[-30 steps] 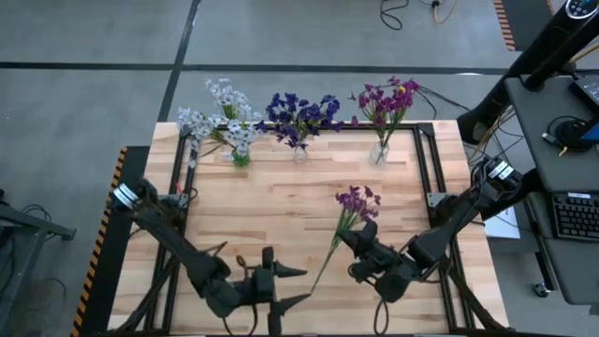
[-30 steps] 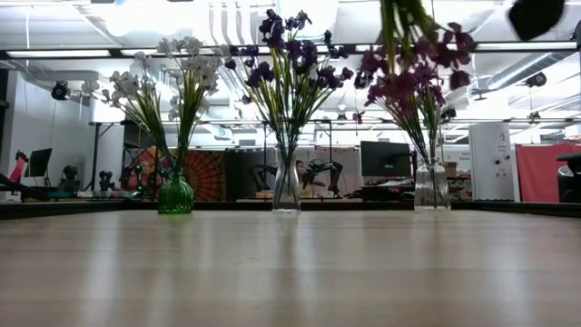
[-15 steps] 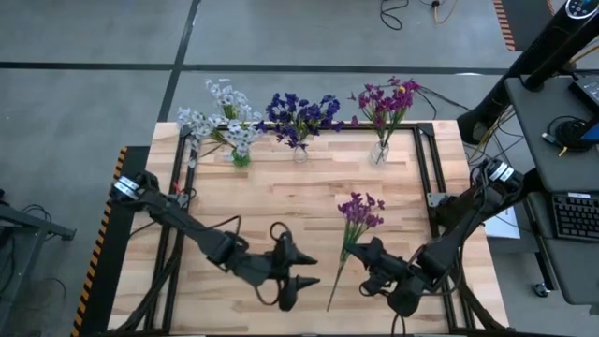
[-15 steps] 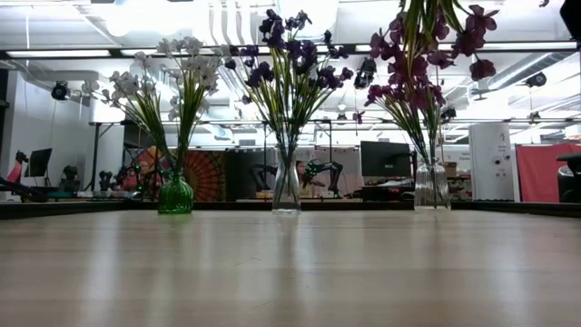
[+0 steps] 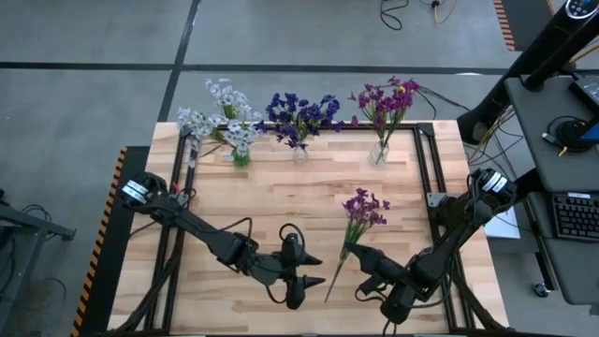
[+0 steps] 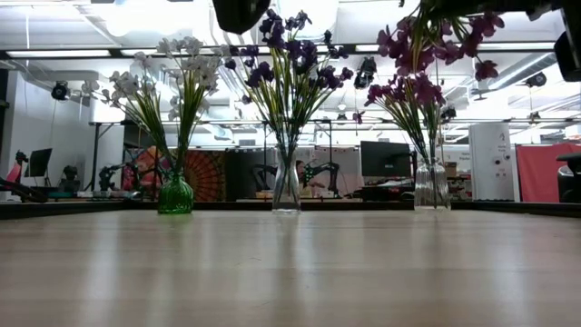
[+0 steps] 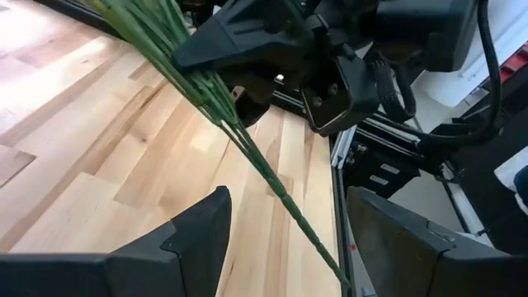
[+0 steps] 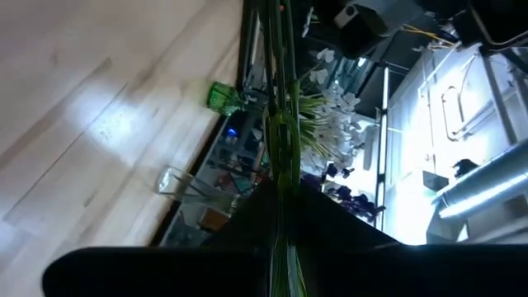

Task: Sort flowers into vase by color
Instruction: Put the light violet flowers into the right transparent vase

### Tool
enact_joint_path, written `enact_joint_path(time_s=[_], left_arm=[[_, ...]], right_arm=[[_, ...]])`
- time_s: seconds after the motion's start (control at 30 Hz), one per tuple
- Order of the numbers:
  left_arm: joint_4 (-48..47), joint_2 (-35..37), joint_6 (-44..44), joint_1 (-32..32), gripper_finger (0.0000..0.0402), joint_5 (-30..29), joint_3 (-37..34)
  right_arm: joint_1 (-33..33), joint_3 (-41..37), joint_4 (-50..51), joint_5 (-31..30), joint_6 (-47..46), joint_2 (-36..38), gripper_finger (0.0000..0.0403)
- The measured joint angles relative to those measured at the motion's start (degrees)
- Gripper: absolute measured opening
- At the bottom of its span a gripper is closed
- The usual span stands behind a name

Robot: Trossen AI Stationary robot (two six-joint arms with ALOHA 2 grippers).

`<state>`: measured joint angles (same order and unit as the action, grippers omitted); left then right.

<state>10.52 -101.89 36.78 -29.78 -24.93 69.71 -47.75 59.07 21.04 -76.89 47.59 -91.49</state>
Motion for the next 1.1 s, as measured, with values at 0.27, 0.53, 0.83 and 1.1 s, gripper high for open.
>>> enact_joint_path(time_s=[0.27,0.53,0.83,1.1], left_arm=[[0.6,-0.6,0.5,0.0,0.0224,0.0,0.0],[6.5,-3.0,-0.3,0.3,0.0231,2.3,0.0],[13.5,-8.3,-1.1,3.1,0.0248,3.8,0.4],[16.6,-10.4,-3.0,3.7,0.0236,7.1,0.8]], right_arm=[[0.0,0.0,-0.3,-0.3,1.6,-0.6,0.0027],[0.2,0.0,-1.1,-1.7,6.6,-0.6,0.0027],[0.3,1.7,-4.0,-1.7,9.4,-0.6,0.0027],[1.0,1.8,-3.8,-1.7,10.1,-0.6,0.0027]])
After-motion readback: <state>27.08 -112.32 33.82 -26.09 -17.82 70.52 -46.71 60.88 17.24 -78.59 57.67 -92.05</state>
